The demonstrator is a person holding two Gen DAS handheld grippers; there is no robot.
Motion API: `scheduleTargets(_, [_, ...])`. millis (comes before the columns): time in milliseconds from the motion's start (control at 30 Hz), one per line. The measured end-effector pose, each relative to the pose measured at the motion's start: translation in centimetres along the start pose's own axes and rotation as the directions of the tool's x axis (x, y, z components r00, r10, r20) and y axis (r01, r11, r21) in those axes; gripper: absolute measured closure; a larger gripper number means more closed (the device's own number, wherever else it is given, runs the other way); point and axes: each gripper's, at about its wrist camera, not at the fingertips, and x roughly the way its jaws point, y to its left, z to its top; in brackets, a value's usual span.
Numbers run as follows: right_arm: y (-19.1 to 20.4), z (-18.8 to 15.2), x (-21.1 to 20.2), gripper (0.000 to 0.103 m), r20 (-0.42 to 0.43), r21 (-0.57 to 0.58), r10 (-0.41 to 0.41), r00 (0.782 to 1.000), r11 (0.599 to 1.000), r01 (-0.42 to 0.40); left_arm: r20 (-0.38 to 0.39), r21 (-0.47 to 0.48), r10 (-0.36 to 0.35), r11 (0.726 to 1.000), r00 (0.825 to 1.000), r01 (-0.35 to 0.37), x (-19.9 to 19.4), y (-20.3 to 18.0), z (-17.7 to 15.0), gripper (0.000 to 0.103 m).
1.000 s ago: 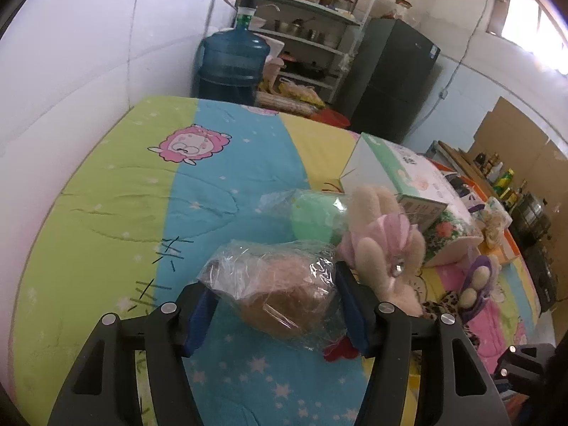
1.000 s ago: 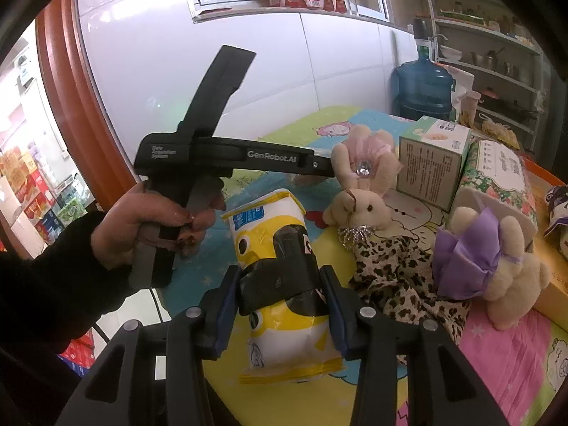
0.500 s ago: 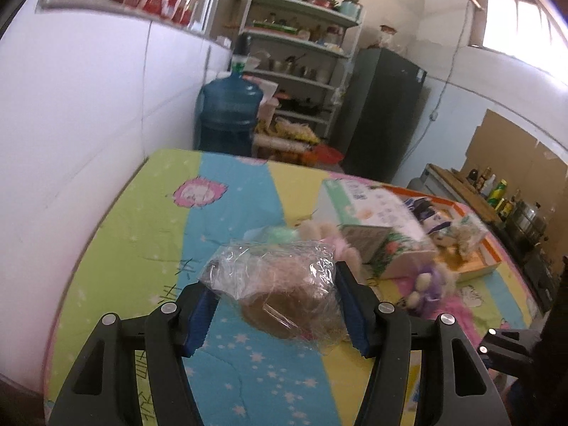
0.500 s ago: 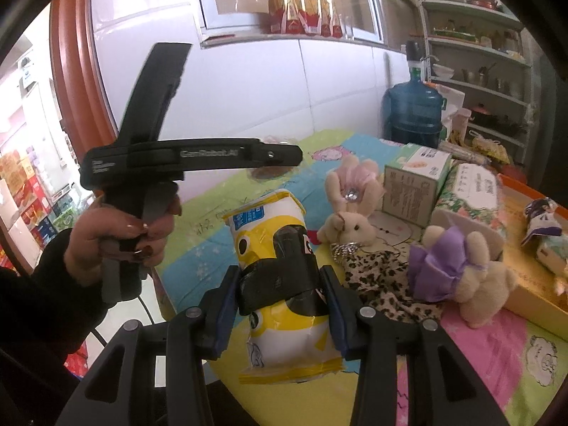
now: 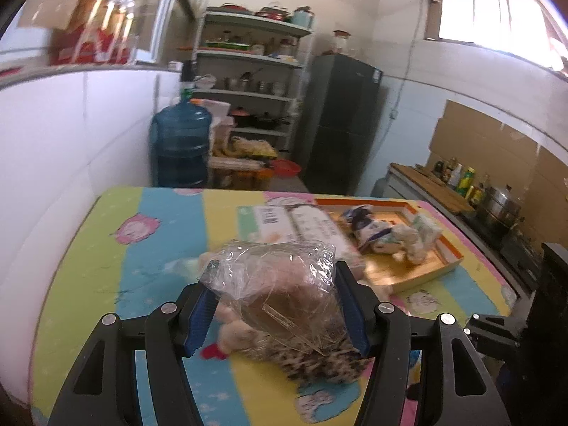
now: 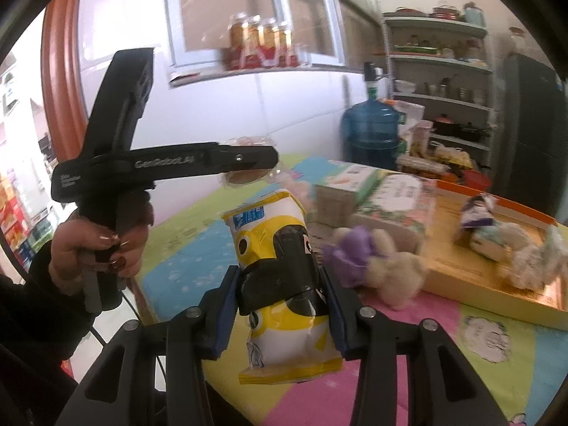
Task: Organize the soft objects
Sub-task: 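Carry the bread bag and yellow snack bag over the box lid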
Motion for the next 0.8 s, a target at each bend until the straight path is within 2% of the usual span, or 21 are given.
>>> scheduleTargets(267, [-4.2, -0.7, -3.2, 0.058, 0.043, 0.053, -0.105, 0.993, 0.993, 0.103, -0.004, 0.047, -0.055, 0.997, 0.998, 0.055, 1.9, -4.7, 0.9, 0.039])
scheduleTargets(567, [-9.3, -1.6, -6.5, 0.058, 0.083, 0.115, -0.221, 0.972, 0.971, 0.211, -0.024, 0.109, -0.104, 0.988, 0.994, 0.106, 4.8, -10.1, 1.5, 0.039])
scheduleTargets(800, [-13.0, -2.1, -8.1, 0.058, 0.092, 0.147, -0.276, 0.957, 0.954, 0.262, -0.047, 0.133, -0.137, 0.981, 0.990, 0.142, 7.5, -13.8, 1.4, 0.039])
